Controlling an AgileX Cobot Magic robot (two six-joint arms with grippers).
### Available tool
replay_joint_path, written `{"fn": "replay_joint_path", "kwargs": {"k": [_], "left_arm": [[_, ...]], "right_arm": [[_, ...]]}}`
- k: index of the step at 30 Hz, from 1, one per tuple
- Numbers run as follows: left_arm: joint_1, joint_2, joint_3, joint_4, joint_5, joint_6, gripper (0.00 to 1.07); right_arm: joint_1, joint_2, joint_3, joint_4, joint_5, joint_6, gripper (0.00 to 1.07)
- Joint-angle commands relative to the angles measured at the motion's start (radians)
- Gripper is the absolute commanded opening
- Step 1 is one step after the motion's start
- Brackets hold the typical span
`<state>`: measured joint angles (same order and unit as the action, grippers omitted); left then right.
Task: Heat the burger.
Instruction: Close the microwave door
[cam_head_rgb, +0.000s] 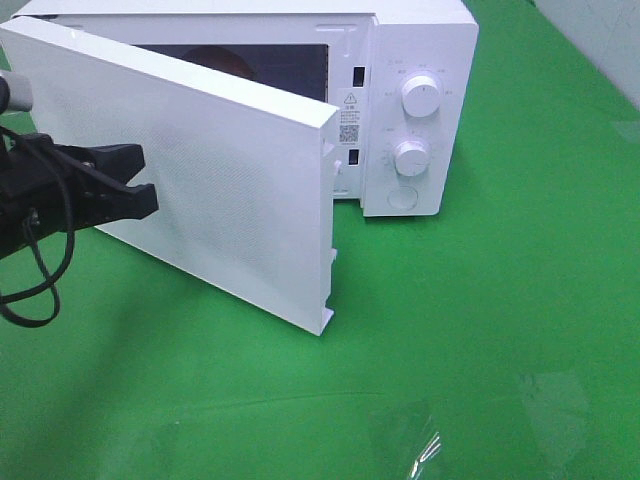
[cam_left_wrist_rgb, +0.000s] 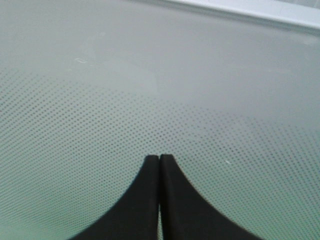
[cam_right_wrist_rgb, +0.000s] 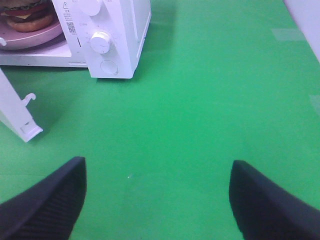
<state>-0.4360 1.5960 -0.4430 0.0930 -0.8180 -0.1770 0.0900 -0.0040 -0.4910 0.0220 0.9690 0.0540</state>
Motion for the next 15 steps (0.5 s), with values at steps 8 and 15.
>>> {"fn": "replay_joint_path", "kwargs": {"k": [8, 15], "left_arm": [[-0.093, 0.098, -0.156, -0.087, 0.071, 0.035, 0.0], [-0.124, 0.166, -0.264, -0.093, 0.1, 0.035, 0.0]], "right_arm": [[-0.006, -0.025, 0.002, 0.002, -0.009, -0.002, 0.75], [-0.006, -0.025, 0.002, 0.002, -0.009, -0.002, 0.75]]}}
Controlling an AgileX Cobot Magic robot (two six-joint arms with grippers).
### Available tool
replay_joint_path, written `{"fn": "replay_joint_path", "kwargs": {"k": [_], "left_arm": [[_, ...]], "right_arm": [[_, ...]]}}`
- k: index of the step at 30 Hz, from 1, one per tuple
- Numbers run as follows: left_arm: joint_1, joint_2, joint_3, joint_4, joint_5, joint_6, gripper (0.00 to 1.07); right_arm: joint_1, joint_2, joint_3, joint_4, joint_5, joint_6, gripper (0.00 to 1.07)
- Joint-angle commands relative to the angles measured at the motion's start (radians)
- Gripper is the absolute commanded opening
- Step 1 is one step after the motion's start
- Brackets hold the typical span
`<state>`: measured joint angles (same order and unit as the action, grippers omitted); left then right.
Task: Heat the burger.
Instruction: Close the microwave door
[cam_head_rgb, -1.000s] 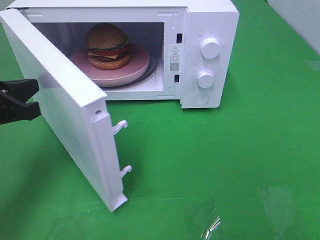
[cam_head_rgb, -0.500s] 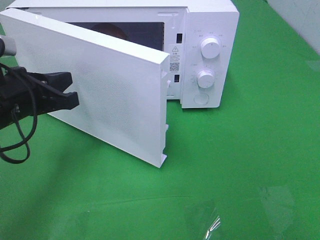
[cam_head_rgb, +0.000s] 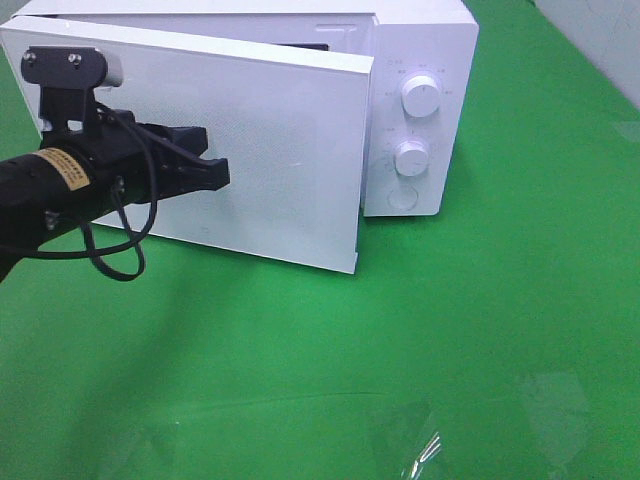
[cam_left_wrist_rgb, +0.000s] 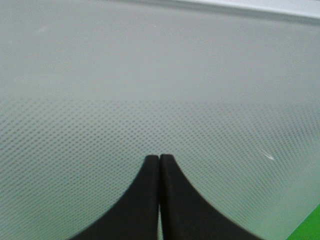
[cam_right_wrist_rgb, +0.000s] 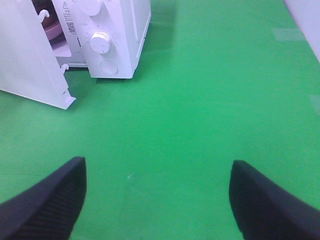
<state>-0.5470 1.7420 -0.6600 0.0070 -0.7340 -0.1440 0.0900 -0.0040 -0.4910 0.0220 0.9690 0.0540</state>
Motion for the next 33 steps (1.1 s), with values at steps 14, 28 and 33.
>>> {"fn": "replay_joint_path", "kwargs": {"k": [14, 28, 33], "left_arm": [[-0.036, 0.124, -0.239, -0.014, 0.091, 0.003, 0.0], [-0.036, 0.206, -0.365, -0.045, 0.096, 0.005, 0.0], [-0.036, 0.236, -0.399, -0.137, 0.098, 0.101, 0.0]], "right_arm": [[-0.006, -0.025, 0.002, 0.002, -0.009, -0.002, 0.75], [-0.006, -0.025, 0.002, 0.002, -0.009, -0.002, 0.75], [-0.006, -0.025, 0.002, 0.002, -0.009, -0.002, 0.75]]}}
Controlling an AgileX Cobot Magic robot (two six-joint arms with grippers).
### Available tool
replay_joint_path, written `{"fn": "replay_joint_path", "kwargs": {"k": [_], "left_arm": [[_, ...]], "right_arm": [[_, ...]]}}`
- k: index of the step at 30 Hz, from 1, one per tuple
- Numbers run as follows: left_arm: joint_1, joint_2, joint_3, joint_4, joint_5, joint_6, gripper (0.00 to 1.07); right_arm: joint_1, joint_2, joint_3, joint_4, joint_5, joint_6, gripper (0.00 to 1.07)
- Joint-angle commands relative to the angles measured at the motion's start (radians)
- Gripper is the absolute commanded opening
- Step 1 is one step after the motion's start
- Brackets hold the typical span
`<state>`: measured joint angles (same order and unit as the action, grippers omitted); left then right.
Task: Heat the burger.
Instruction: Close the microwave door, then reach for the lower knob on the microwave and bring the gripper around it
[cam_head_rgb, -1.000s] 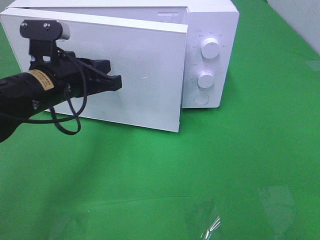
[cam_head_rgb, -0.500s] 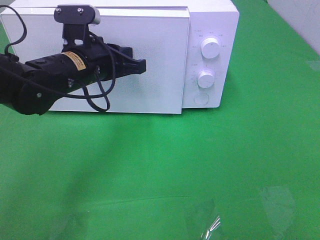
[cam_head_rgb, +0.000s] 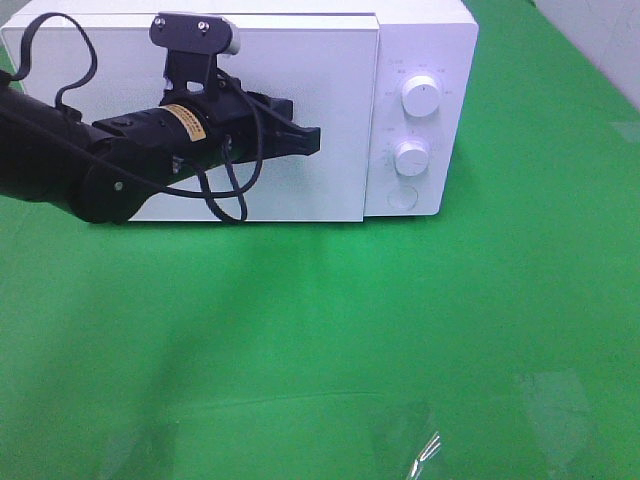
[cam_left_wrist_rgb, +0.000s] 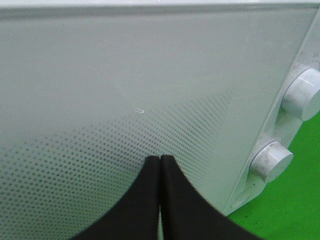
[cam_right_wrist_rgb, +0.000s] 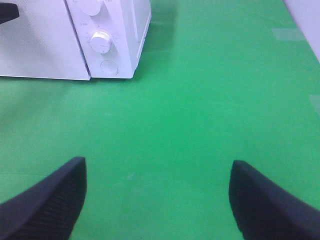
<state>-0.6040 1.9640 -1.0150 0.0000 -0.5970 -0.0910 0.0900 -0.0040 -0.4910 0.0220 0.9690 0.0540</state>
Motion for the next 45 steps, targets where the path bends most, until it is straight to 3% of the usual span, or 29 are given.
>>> {"fn": "replay_joint_path", "kwargs": {"k": [1, 7, 14, 21, 22, 23, 24, 25, 26, 27, 28, 29, 30, 32, 39, 45], "left_arm": [[0.021, 0.018, -0.05, -0.139, -0.037, 0.067, 0.0], [0.021, 0.02, -0.061, -0.159, -0.036, 0.084, 0.0], [0.013, -0.015, -0.056, -0.161, 0.086, 0.073, 0.0], [-0.049, -0.101, 0.005, -0.161, 0.192, 0.077, 0.01], [-0.062, -0.121, 0.033, -0.161, 0.194, 0.077, 0.08], [-0.081, -0.143, 0.069, -0.161, 0.196, 0.077, 0.23], [-0.081, -0.143, 0.069, -0.161, 0.196, 0.077, 0.23], [-0.099, -0.163, 0.098, -0.161, 0.213, 0.077, 0.45], [-0.099, -0.163, 0.098, -0.161, 0.213, 0.077, 0.45], [-0.108, -0.174, 0.111, -0.161, 0.228, 0.077, 0.58], [-0.126, -0.192, 0.131, -0.162, 0.27, 0.074, 0.8], [-0.126, -0.192, 0.131, -0.162, 0.27, 0.074, 0.8], [-0.142, -0.216, 0.144, -0.162, 0.357, 0.073, 0.95], [-0.149, -0.237, 0.145, -0.165, 0.46, 0.073, 1.0], [-0.137, -0.307, 0.143, -0.16, 0.767, 0.077, 0.99], [-0.133, -0.414, 0.14, -0.091, 0.992, 0.077, 0.99]], "right_arm": [[-0.006, -0.025, 0.002, 0.002, -0.009, -0.002, 0.75], [-0.006, -0.025, 0.002, 0.002, -0.009, -0.002, 0.75], [-0.006, -0.025, 0.002, 0.002, -0.009, -0.002, 0.75], [-0.006, -0.025, 0.002, 0.002, -0.009, -0.002, 0.75], [-0.006, -0.025, 0.002, 0.002, -0.009, -0.002, 0.75], [-0.006, -0.025, 0.002, 0.002, -0.009, -0.002, 0.75], [-0.006, -0.025, 0.002, 0.002, -0.009, -0.002, 0.75], [-0.006, -0.025, 0.002, 0.002, -0.009, -0.002, 0.75], [-0.006, -0.025, 0.002, 0.002, -0.009, -0.002, 0.75], [-0.006, -0.025, 0.002, 0.002, -0.009, -0.002, 0.75], [-0.006, -0.025, 0.002, 0.002, -0.009, -0.002, 0.75], [-0.006, -0.025, 0.002, 0.002, -0.009, -0.002, 0.75], [-0.006, -0.025, 0.002, 0.002, -0.009, -0.002, 0.75], [-0.006, -0.025, 0.002, 0.002, -0.009, -0.002, 0.75], [-0.006, -0.025, 0.002, 0.002, -0.009, -0.002, 0.75], [-0.006, -0.025, 0.002, 0.002, -0.009, -0.002, 0.75]]}}
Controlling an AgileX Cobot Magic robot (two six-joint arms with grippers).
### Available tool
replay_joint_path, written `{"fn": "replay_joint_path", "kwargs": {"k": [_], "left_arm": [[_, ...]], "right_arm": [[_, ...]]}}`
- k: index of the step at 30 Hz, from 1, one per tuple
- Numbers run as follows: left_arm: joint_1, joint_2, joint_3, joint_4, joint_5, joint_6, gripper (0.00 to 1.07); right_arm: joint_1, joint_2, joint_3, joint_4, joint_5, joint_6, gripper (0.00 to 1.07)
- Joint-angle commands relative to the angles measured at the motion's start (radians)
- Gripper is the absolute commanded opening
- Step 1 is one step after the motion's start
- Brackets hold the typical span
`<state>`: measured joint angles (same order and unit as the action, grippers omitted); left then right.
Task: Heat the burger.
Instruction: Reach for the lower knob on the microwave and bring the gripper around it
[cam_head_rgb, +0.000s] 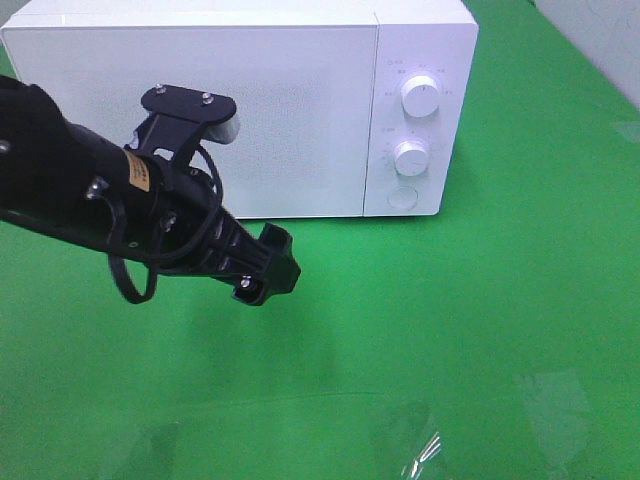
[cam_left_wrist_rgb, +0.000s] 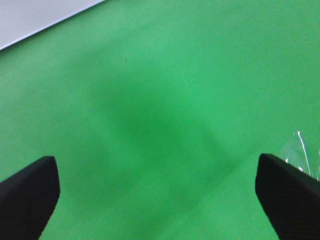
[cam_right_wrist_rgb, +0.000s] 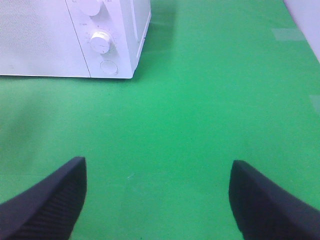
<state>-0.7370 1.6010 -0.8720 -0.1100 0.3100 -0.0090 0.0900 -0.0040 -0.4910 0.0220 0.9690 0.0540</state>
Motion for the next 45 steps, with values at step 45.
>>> {"fn": "replay_joint_path", "kwargs": {"k": [45], "left_arm": [[0.569, -0.972, 0.147, 0.08, 0.9, -0.109, 0.99]], "right_arm": [[-0.006, -0.025, 0.002, 0.002, -0.009, -0.002, 0.75]]}}
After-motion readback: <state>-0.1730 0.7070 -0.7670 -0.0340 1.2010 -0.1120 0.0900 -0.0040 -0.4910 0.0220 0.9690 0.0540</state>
